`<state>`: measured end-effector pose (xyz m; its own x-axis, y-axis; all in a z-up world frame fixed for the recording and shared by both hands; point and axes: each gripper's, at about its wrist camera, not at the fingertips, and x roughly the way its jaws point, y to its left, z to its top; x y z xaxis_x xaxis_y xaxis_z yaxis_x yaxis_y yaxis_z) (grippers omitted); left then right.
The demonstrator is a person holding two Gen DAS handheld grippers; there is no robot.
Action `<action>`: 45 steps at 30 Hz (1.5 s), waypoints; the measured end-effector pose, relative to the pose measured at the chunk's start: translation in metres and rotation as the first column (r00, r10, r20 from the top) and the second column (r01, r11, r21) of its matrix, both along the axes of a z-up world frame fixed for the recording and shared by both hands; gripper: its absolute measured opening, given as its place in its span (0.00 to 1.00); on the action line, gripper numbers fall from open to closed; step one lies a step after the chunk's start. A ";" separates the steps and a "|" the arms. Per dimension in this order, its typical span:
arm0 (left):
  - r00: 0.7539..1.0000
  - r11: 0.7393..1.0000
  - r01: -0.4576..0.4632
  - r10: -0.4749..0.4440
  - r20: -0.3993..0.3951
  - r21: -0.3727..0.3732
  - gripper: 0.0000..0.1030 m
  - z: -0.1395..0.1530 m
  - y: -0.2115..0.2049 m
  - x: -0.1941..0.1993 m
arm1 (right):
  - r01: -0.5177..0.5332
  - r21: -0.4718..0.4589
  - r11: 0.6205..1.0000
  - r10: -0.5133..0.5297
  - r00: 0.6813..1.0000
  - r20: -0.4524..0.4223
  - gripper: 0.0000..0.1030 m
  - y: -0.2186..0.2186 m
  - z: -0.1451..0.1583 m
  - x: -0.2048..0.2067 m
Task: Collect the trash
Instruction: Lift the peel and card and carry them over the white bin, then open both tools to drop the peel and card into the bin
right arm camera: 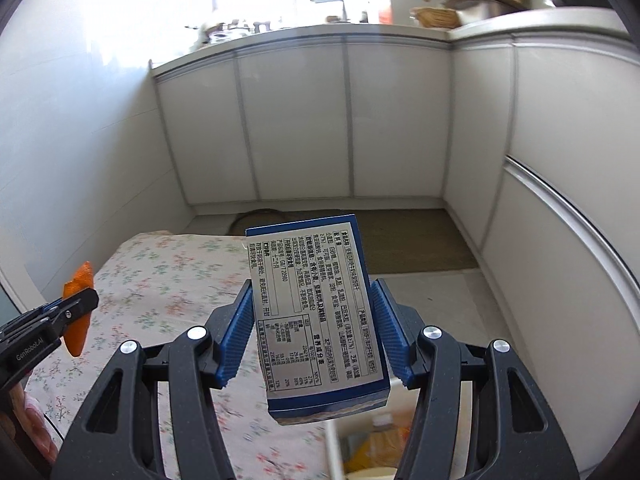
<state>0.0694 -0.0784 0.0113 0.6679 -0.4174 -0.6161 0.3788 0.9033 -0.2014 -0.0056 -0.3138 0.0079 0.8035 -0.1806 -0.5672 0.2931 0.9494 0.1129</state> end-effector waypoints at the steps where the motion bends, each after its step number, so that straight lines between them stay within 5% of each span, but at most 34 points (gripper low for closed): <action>1: 1.000 1.000 0.011 -0.011 -0.001 0.000 0.20 0.000 -0.005 -0.002 | 0.017 0.000 1.000 -0.017 1.000 0.000 0.55 -0.007 0.000 -0.005; 6: 0.998 0.998 0.069 -0.069 -0.003 0.003 0.20 -0.001 -0.031 -0.012 | 0.092 0.006 0.996 -0.091 0.995 -0.046 0.56 -0.034 -0.006 -0.026; 12: 0.990 0.990 0.141 -0.141 -0.006 0.003 0.20 0.000 -0.062 -0.024 | 0.161 0.047 0.986 -0.148 0.968 -0.201 0.56 -0.064 -0.037 -0.047; 14: 0.987 0.987 0.161 -0.161 -0.010 -0.002 0.20 0.001 -0.073 -0.028 | 0.172 0.055 0.984 -0.157 0.965 -0.212 0.63 -0.070 -0.040 -0.052; 16: 0.983 0.983 0.181 -0.181 -0.013 -0.007 0.20 0.001 -0.083 -0.031 | 0.195 0.042 0.980 -0.183 0.963 -0.200 0.73 -0.075 -0.038 -0.060; 23: 0.963 0.963 0.270 -0.270 -0.006 -0.004 0.20 0.008 -0.130 -0.049 | 0.303 0.028 0.953 -0.299 0.949 -0.100 0.83 -0.098 -0.019 -0.095; 35: 0.889 0.890 0.455 -0.455 -0.050 -0.021 0.23 0.003 -0.219 -0.081 | 0.573 -0.049 0.818 -0.574 0.819 -0.020 0.93 -0.145 -0.004 -0.144; 41: 0.848 0.854 0.519 -0.520 -0.103 -0.033 0.25 -0.012 -0.244 -0.086 | 0.618 -0.051 0.784 -0.619 0.785 -0.009 0.93 -0.155 -0.002 -0.159; 45: 0.838 0.842 0.540 -0.538 -0.095 -0.004 0.42 -0.013 -0.250 -0.091 | 0.637 -0.051 0.769 -0.639 0.769 -0.016 0.93 -0.159 -0.004 -0.158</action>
